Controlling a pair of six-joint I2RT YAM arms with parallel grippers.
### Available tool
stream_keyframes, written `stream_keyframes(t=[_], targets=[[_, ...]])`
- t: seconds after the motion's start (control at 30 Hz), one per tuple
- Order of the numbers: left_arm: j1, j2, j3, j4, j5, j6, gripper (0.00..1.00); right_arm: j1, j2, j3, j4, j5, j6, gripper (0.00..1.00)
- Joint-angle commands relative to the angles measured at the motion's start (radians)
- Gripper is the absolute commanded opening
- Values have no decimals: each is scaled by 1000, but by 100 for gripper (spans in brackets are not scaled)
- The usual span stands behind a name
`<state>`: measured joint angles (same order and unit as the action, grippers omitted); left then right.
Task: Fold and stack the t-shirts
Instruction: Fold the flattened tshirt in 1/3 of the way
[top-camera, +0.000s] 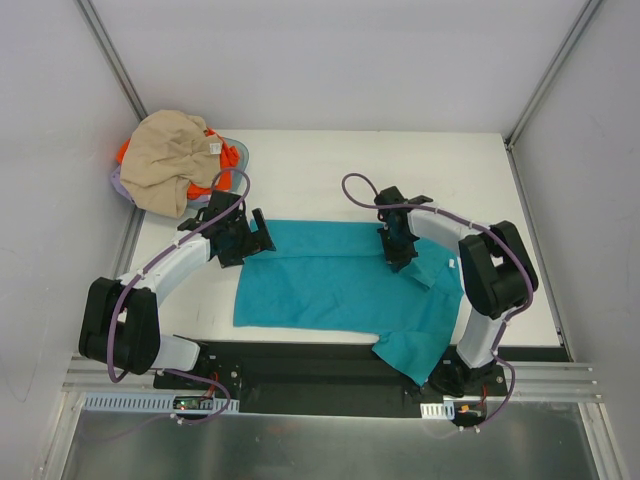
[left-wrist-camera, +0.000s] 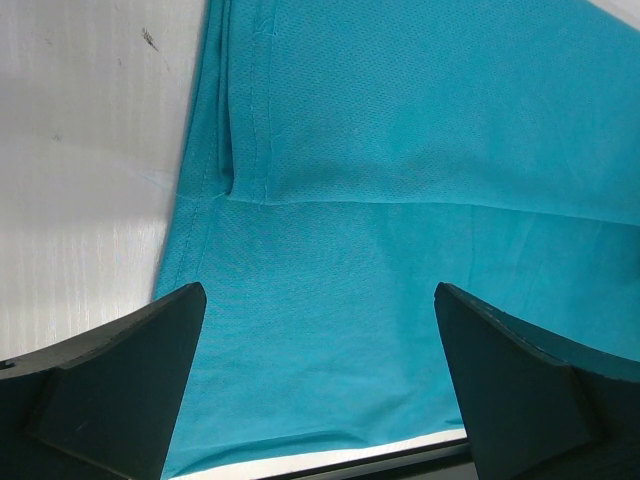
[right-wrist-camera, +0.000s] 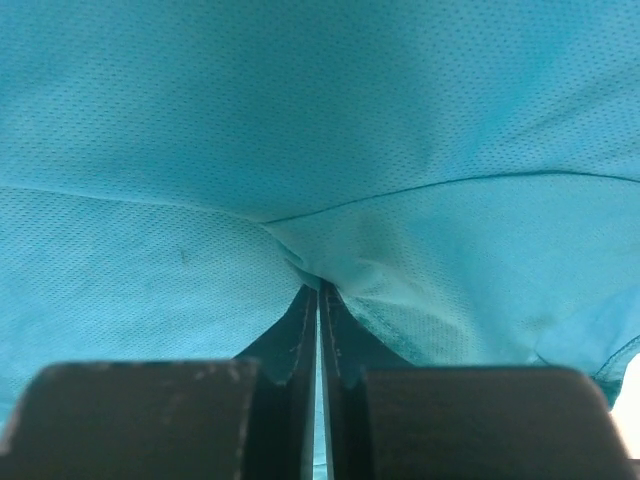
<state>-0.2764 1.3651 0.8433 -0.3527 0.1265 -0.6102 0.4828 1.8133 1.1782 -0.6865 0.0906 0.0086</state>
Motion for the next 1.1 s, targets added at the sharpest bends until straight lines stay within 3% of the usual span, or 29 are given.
stream_keyframes(t=[0.0, 0.43, 0.53, 0.6, 0.63, 0.73, 0.77, 0.93, 1.07], targets=[[-10, -21, -6, -17, -4, 10, 100, 0, -42, 31, -36, 14, 17, 1], [-10, -4, 13, -35, -13, 21, 99, -1, -69, 44, -143, -219, 37, 2], [-10, -1, 13, -40, -16, 21, 99, -1, -54, 61, -143, -227, 47, 12], [-10, 2, 16, -39, -18, 21, 99, 0, -55, 67, -145, -221, 48, 33], [-10, 2, 20, -40, -15, 21, 99, 0, -61, 72, -150, -219, 50, 38], [-10, 8, 34, -43, -10, 21, 99, -3, -114, 69, -157, -190, 48, 73], [-10, 12, 39, -43, -4, 21, 99, -4, -133, 67, -160, -177, 50, 98], [-14, 61, 100, -43, 25, 20, 99, -62, -279, 11, -125, -153, 68, 96], [-26, 126, 155, -40, 27, 20, 99, -221, -319, -81, -9, -253, 67, 97]])
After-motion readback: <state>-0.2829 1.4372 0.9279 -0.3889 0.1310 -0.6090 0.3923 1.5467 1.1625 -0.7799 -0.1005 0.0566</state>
